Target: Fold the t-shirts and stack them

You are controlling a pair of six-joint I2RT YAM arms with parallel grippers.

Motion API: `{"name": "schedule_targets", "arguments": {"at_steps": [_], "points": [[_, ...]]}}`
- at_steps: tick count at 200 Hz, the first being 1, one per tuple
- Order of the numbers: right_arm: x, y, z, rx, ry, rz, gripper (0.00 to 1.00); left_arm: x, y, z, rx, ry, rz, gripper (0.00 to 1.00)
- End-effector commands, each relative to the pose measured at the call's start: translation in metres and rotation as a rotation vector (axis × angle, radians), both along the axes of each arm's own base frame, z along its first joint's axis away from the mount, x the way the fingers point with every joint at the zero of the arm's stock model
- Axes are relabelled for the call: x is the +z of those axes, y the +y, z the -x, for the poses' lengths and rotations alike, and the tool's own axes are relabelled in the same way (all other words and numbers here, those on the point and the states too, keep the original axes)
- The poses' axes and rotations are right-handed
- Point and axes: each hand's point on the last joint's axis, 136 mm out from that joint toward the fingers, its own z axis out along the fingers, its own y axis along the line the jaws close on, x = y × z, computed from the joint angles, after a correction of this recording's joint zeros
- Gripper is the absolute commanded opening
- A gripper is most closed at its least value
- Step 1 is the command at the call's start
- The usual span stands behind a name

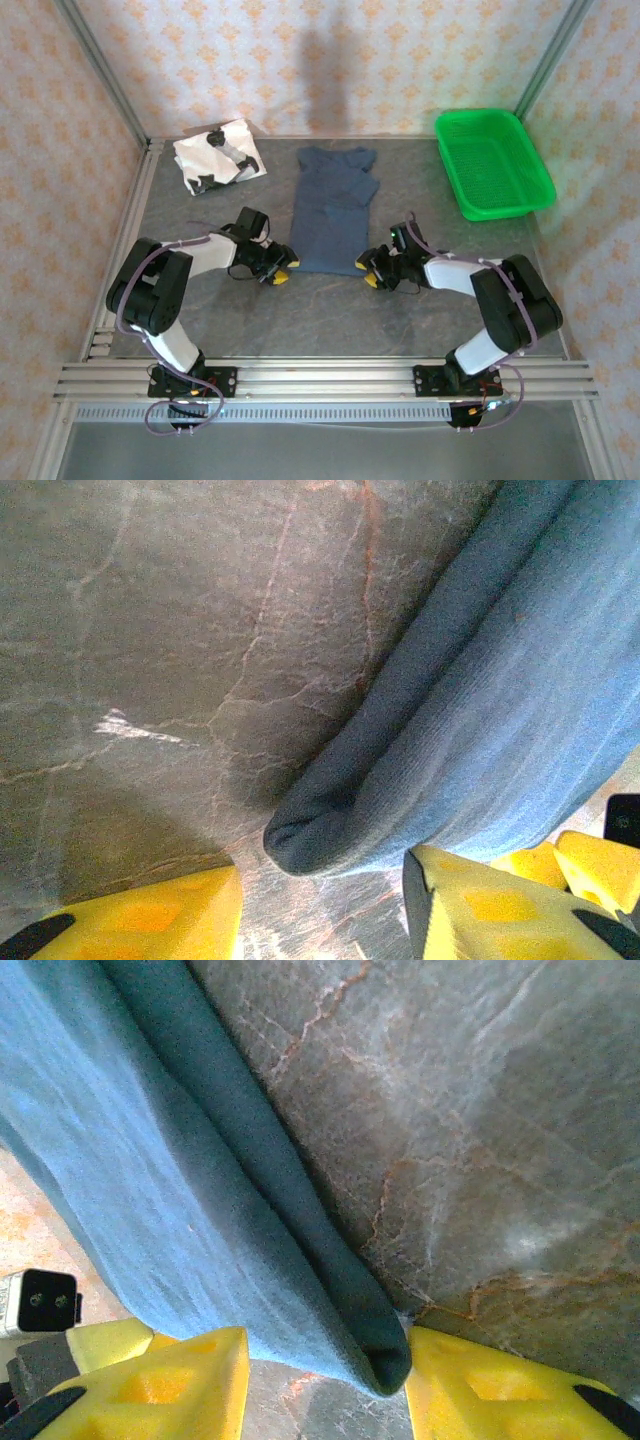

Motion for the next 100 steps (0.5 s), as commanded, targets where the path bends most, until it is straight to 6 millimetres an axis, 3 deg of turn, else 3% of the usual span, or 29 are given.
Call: {"name": "schedule_targets", "arguments": {"at_steps": [1, 62, 100], "points": [[-0.001, 0.011, -0.024, 0.019, -0.064, 0.009, 0.43, 0.003, -0.014, -0.048, 0.005, -0.167, -0.007, 0.45], [-0.011, 0.015, -0.037, 0.037, -0.012, 0.047, 0.28, 0.000, -0.020, -0.069, -0.012, -0.149, -0.044, 0.37], [-0.012, 0.014, -0.037, 0.040, 0.010, 0.067, 0.13, 0.001, -0.021, -0.071, -0.041, -0.130, -0.079, 0.19]]}}
